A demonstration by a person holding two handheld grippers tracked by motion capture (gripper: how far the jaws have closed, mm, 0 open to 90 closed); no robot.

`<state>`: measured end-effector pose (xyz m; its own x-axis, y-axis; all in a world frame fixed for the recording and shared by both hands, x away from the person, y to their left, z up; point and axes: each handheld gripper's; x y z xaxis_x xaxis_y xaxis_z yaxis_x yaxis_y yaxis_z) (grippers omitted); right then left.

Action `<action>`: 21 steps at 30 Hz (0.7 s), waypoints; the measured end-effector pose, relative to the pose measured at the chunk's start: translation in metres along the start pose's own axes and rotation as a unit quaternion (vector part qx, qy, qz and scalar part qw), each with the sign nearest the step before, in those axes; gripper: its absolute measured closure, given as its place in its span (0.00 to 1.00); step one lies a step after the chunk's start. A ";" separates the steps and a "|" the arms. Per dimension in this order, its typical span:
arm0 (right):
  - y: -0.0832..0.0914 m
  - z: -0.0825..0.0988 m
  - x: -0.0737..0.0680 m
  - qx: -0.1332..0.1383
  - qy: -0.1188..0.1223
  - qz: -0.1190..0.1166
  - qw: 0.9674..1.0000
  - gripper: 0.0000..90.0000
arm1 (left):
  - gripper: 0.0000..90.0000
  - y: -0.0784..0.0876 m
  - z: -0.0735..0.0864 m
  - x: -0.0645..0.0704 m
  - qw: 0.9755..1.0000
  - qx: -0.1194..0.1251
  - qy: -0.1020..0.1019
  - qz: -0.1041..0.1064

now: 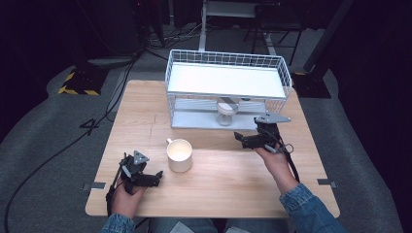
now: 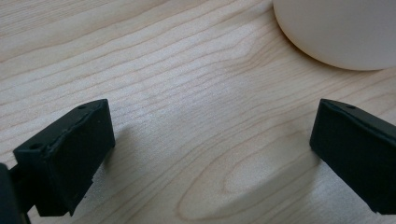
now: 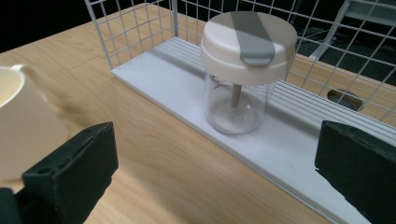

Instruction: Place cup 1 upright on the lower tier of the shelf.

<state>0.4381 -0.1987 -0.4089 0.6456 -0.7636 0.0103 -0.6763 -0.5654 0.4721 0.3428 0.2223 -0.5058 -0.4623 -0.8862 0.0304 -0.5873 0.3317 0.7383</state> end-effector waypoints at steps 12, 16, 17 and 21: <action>0.045 0.015 0.001 -0.016 0.008 -0.019 1.000 0.00 | 0.00 0.000 0.000 0.000 1.000 0.001 0.002 -0.003; 0.059 0.024 0.004 -0.022 0.005 -0.027 0.999 0.02 | 0.00 0.000 0.000 0.000 1.000 0.001 0.002 -0.003; 0.061 0.026 0.005 -0.023 0.005 -0.028 0.999 0.03 | 0.00 0.000 0.000 0.000 1.000 0.001 0.002 -0.003; 0.072 0.038 0.006 -0.028 0.004 -0.025 0.999 0.06 | 0.00 0.000 0.000 0.000 1.000 0.001 0.002 -0.003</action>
<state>0.3795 -0.2562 -0.4086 0.6810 -0.7322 -0.0066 -0.6226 -0.5837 0.5212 0.3431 0.2218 -0.5059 -0.4568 -0.8891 0.0290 -0.5915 0.3279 0.7366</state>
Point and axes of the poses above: each handheld gripper's, and its own axes: y roughly backward along the jaws, z roughly out of its underside, x roughly to its right, and after that the axes turned 1 degree about x, right-handed
